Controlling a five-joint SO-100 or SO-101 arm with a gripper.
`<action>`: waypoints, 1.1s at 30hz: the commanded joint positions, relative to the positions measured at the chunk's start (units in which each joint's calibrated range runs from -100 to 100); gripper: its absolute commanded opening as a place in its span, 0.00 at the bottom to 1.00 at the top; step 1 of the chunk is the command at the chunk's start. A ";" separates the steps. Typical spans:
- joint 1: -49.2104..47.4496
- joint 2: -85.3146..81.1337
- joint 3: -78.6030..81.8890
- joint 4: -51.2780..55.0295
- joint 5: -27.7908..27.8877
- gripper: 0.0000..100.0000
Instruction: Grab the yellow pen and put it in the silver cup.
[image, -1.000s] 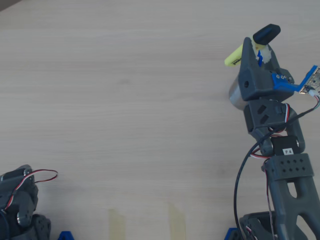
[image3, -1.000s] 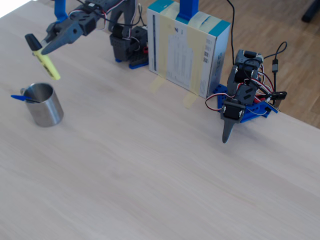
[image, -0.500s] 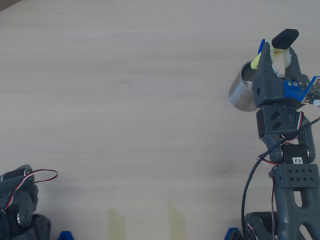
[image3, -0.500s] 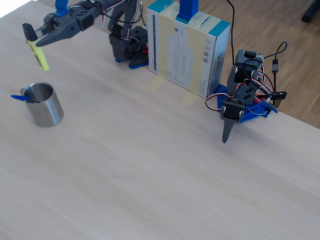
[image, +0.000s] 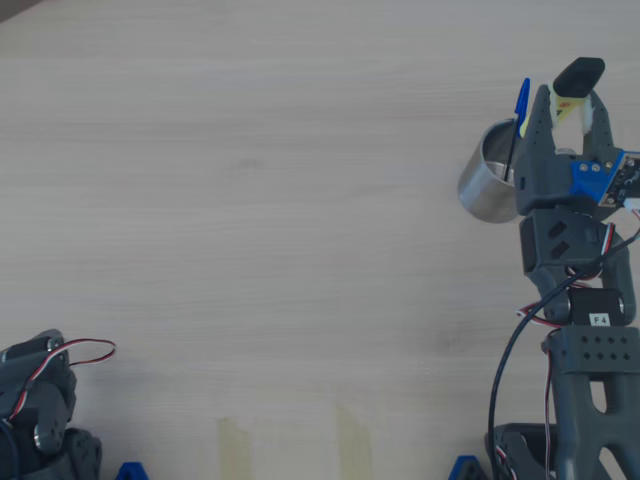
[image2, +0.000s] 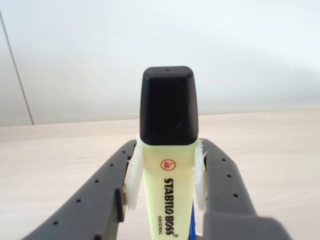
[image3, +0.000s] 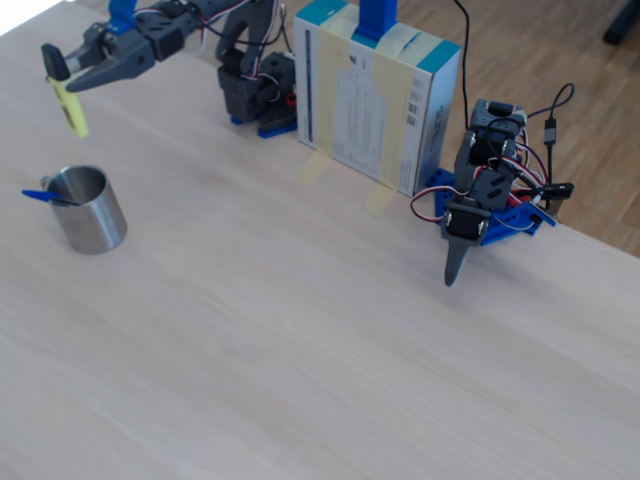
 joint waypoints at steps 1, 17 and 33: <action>0.87 0.90 -0.57 -1.28 1.44 0.08; 3.67 10.87 -1.21 -11.23 1.81 0.08; 4.36 19.02 -0.39 -22.04 3.26 0.08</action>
